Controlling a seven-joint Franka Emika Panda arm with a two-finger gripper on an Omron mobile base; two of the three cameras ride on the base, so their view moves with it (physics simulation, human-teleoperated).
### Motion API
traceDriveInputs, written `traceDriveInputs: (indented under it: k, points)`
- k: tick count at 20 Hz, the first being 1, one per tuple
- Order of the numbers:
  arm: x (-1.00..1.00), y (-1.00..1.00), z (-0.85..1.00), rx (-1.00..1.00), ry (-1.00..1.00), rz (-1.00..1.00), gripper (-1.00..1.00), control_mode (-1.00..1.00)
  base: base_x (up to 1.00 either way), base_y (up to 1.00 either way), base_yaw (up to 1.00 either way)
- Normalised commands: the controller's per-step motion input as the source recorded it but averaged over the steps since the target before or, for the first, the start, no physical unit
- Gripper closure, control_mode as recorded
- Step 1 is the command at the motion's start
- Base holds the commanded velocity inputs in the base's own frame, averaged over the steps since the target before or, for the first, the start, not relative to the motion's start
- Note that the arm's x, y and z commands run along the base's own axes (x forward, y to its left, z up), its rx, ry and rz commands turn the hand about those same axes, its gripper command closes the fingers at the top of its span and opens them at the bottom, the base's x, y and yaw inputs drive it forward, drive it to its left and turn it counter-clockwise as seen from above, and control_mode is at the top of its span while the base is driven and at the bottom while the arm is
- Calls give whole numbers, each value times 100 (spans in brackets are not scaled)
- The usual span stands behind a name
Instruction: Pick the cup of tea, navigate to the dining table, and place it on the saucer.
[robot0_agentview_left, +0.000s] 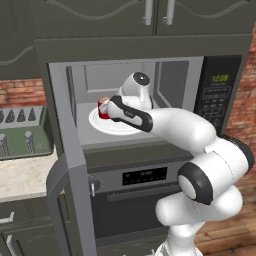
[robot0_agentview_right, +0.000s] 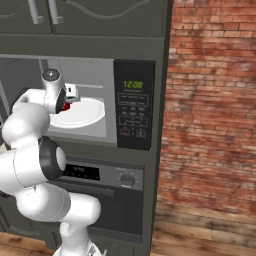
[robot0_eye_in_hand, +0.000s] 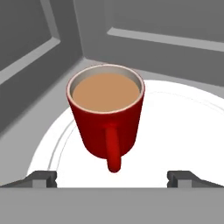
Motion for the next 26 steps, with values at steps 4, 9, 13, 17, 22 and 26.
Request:
traceDriveInputs:
  k: [4,9,13,17,22,26]
  points:
    - [0,-1,-8,0,0,0,-100,-100,0,0,0]
    - [0,7,-9,0,0,0,-100,-100,0,0,0]
    - [9,8,-12,0,1,0,-100,-100,0,0,0]
    - [22,4,-9,0,0,0,-100,-100,0,0,0]
    - [28,1,-3,0,0,0,-100,-100,0,0,0]
    - [23,0,0,0,2,0,-100,-100,0,0,0]
